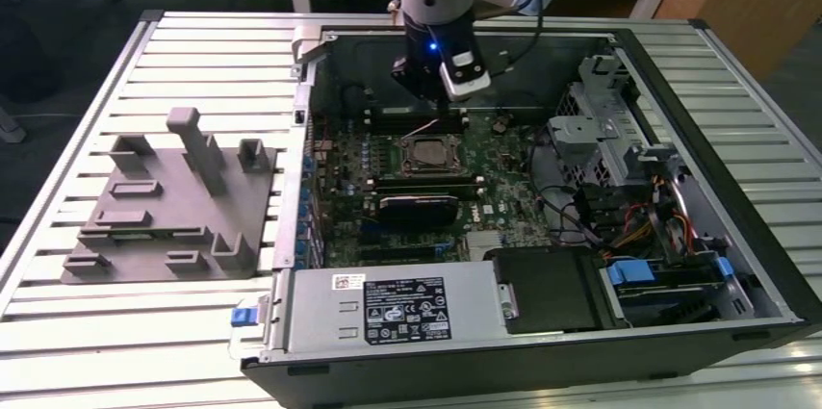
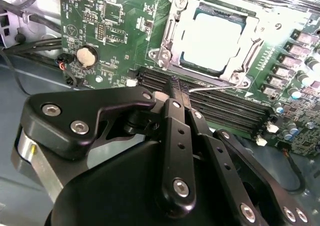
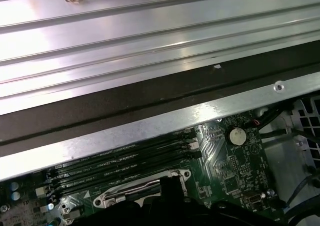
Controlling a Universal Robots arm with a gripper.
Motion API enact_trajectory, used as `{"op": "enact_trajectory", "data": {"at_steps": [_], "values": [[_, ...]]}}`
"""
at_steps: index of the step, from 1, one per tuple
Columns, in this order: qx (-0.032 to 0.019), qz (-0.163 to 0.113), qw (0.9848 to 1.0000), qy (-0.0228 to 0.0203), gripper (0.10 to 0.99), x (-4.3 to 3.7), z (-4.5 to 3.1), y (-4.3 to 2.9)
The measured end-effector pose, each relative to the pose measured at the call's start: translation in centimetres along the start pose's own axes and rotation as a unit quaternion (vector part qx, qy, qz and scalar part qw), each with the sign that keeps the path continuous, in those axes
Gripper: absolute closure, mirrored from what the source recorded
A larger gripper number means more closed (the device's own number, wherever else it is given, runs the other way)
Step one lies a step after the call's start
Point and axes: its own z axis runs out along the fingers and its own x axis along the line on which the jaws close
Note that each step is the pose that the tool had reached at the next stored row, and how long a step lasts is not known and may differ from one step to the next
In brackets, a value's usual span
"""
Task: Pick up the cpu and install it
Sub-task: 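Install the first cpu locking lever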
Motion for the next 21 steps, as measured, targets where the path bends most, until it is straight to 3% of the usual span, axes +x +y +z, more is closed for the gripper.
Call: {"op": "enact_trajectory", "data": {"at_steps": [8, 14, 21], "values": [[0.0003, 0.005, 1.0, -0.0014, 0.98, 0.51, 0.57, 0.03], [0.0041, 0.032, 0.9995, -0.0051, 0.98, 0.61, 1.03, 0.1], [0.004, 0.033, 0.9994, -0.0054, 0.98, 0.78, 1.44, 0.44]]}}
